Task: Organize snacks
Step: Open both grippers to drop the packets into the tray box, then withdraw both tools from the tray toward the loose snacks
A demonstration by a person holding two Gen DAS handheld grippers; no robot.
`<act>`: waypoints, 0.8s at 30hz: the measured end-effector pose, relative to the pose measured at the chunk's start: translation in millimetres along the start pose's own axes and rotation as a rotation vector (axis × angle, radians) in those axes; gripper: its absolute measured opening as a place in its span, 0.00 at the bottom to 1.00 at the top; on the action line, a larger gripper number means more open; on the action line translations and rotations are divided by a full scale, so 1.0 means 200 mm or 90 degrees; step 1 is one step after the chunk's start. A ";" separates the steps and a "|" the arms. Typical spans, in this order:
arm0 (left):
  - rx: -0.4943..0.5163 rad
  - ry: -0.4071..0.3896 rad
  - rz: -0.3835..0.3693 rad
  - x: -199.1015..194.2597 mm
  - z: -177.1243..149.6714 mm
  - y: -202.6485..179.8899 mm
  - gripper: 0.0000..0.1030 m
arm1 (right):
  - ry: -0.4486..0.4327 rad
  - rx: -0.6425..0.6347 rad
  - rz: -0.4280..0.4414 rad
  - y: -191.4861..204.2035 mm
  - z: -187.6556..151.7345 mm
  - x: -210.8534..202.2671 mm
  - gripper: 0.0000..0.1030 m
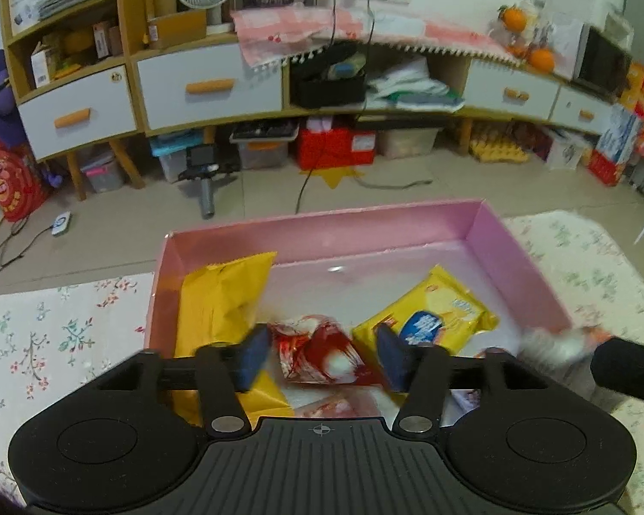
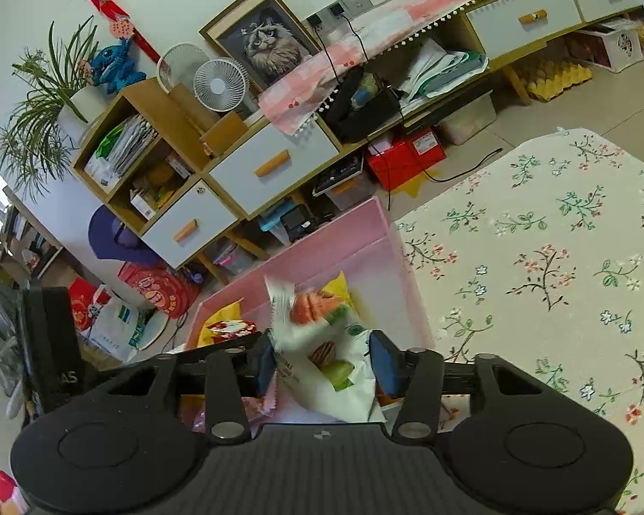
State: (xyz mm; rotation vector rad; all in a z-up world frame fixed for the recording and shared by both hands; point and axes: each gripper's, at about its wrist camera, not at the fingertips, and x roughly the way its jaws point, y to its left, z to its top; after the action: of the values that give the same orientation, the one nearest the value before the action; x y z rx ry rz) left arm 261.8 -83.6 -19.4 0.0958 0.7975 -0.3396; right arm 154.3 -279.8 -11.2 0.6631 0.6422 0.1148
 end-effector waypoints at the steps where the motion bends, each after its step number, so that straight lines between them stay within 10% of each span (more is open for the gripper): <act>1: 0.000 -0.004 -0.005 -0.01 0.00 0.00 0.69 | -0.002 0.004 0.002 0.00 0.00 -0.01 0.44; 24: -0.014 -0.016 0.012 -0.50 -0.32 0.06 0.93 | -0.013 -0.121 -0.058 0.11 -0.01 -0.18 0.74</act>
State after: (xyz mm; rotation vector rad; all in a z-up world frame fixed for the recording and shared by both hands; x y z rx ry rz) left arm 157.7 -31.9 7.6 0.0780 0.7757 -0.3140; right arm 127.1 -273.0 19.2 0.4501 0.6325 0.0841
